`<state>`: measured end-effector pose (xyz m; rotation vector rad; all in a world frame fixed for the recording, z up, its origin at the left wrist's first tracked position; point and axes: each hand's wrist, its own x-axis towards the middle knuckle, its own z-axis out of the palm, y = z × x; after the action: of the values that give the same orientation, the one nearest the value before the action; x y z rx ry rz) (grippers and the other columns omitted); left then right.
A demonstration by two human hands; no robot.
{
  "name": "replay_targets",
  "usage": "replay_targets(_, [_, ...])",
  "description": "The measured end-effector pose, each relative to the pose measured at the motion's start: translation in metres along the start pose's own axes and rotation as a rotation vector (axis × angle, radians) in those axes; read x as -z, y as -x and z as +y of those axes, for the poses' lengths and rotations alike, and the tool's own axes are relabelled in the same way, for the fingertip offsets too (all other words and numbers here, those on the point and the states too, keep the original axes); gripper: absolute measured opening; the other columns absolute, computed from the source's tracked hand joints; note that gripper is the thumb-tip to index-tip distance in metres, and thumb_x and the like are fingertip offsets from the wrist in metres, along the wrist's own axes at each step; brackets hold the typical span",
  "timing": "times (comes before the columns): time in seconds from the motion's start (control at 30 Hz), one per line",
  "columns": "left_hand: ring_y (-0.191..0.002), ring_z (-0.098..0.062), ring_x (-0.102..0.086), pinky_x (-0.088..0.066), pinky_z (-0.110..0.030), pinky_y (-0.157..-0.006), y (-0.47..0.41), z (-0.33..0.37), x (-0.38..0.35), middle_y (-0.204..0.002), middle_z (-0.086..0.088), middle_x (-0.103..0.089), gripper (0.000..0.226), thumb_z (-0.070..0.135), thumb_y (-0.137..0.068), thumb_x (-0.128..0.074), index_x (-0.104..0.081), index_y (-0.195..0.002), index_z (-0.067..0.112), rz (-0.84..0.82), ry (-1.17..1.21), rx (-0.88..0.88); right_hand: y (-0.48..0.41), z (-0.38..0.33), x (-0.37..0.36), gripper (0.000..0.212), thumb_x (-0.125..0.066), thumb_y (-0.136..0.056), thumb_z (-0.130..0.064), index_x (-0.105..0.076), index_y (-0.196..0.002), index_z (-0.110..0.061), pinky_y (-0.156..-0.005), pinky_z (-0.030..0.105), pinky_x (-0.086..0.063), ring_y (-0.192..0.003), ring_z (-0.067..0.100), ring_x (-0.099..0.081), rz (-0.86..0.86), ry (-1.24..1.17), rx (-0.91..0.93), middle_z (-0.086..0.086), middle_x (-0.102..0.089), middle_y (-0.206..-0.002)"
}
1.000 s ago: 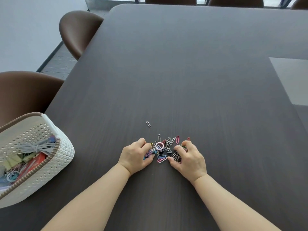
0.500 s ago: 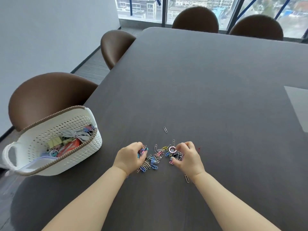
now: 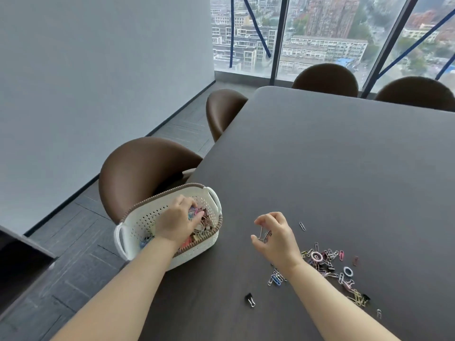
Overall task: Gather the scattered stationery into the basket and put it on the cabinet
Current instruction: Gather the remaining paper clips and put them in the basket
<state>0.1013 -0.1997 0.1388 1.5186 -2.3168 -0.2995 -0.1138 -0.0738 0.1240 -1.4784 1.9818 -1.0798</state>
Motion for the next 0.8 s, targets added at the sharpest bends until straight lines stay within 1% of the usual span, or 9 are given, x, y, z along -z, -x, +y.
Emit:
replay_targets(0.1, [-0.1,-0.021,-0.055,-0.047,-0.033,-0.072,-0.011,-0.02,0.001,-0.119,0.003,-0.048,0.053,0.061,-0.078,-0.055,-0.051,-0.115,0.024,-0.296,-0.084,0.031,-0.003,-0.015,-0.02,0.026,-0.074,-0.071,-0.014,-0.061,-0.093,-0.02,-0.071,0.027,-0.049,-0.087,0.016,-0.059,-0.002,0.006,0.008,-0.007,-0.049,-0.098])
replay_targets(0.23, [-0.118,-0.019,-0.043,-0.041,-0.041,-0.097,-0.024,-0.027,0.007,-0.126,0.001,-0.048,0.064,0.065,-0.086,-0.026,-0.052,-0.122,0.019,-0.367,-0.015,-0.029,-0.012,-0.033,-0.034,0.026,-0.075,-0.071,-0.013,-0.062,-0.093,-0.018,-0.07,0.022,-0.045,-0.087,0.014,-0.059,0.03,0.014,0.036,-0.005,-0.05,-0.097])
replay_targets(0.3, [-0.11,-0.02,-0.048,-0.042,-0.039,-0.091,-0.028,-0.03,0.014,-0.114,0.0,-0.054,0.053,0.055,-0.092,-0.026,-0.058,-0.109,0.017,-0.333,0.052,-0.042,-0.017,-0.043,-0.039,0.026,-0.075,-0.07,-0.012,-0.063,-0.093,-0.016,-0.069,0.018,-0.042,-0.087,0.01,-0.057,0.05,0.007,0.062,-0.005,-0.05,-0.096])
replay_targets(0.37, [-0.091,-0.022,-0.056,-0.043,-0.033,-0.073,-0.028,-0.035,0.023,-0.09,-0.001,-0.058,0.035,0.04,-0.096,-0.035,-0.058,-0.087,0.014,-0.261,0.089,-0.056,-0.022,-0.052,-0.044,0.026,-0.076,-0.07,-0.013,-0.063,-0.092,-0.016,-0.068,0.014,-0.04,-0.088,0.002,-0.055,0.059,0.0,0.085,-0.008,-0.049,-0.095])
replay_targets(0.43, [-0.075,-0.021,-0.056,-0.039,-0.03,-0.06,-0.024,-0.044,0.03,-0.076,0.0,-0.058,0.031,0.033,-0.096,-0.04,-0.057,-0.08,0.011,-0.185,0.086,-0.092,-0.028,-0.063,-0.052,0.026,-0.076,-0.07,-0.015,-0.062,-0.092,-0.017,-0.067,0.011,-0.038,-0.09,-0.004,-0.053,0.052,-0.015,0.108,-0.016,-0.046,-0.094])
replay_targets(0.57, [-0.068,-0.016,-0.056,-0.037,-0.025,-0.054,-0.008,-0.067,0.038,-0.074,0.005,-0.061,0.026,0.031,-0.094,-0.046,-0.063,-0.083,0.015,-0.041,0.055,-0.12,-0.046,-0.094,-0.077,0.026,-0.073,-0.075,-0.022,-0.061,-0.097,-0.019,-0.07,0.018,-0.046,-0.093,0.006,-0.056,-0.051,-0.006,0.188,-0.017,-0.043,-0.096])
replay_targets(0.67, [-0.078,-0.013,-0.06,-0.037,-0.02,-0.057,0.007,-0.078,0.043,-0.088,0.007,-0.066,0.019,0.03,-0.092,-0.05,-0.065,-0.091,0.018,0.019,0.027,-0.127,-0.06,-0.108,-0.099,0.03,-0.062,-0.083,-0.035,-0.056,-0.112,-0.027,-0.088,0.029,-0.049,-0.108,0.015,-0.052,-0.171,0.135,0.205,-0.007,-0.045,-0.112])
replay_targets(0.73, [-0.08,-0.013,-0.061,-0.04,-0.022,-0.059,0.014,-0.086,0.049,-0.091,0.006,-0.066,0.016,0.027,-0.09,-0.053,-0.065,-0.092,0.018,0.027,0.026,-0.13,-0.067,-0.109,-0.11,0.036,-0.05,-0.089,-0.043,-0.047,-0.124,-0.034,-0.106,0.036,-0.036,-0.128,0.019,-0.035,-0.286,0.266,0.161,-0.003,-0.04,-0.132])
replay_targets(0.8, [-0.078,-0.015,-0.062,-0.044,-0.024,-0.058,0.017,-0.091,0.054,-0.089,0.003,-0.067,0.012,0.023,-0.088,-0.057,-0.067,-0.089,0.016,0.043,0.024,-0.136,-0.068,-0.106,-0.111,0.04,-0.044,-0.091,-0.045,-0.043,-0.13,-0.035,-0.113,0.04,-0.019,-0.137,0.022,-0.021,-0.354,0.358,0.147,-0.004,-0.035,-0.143])
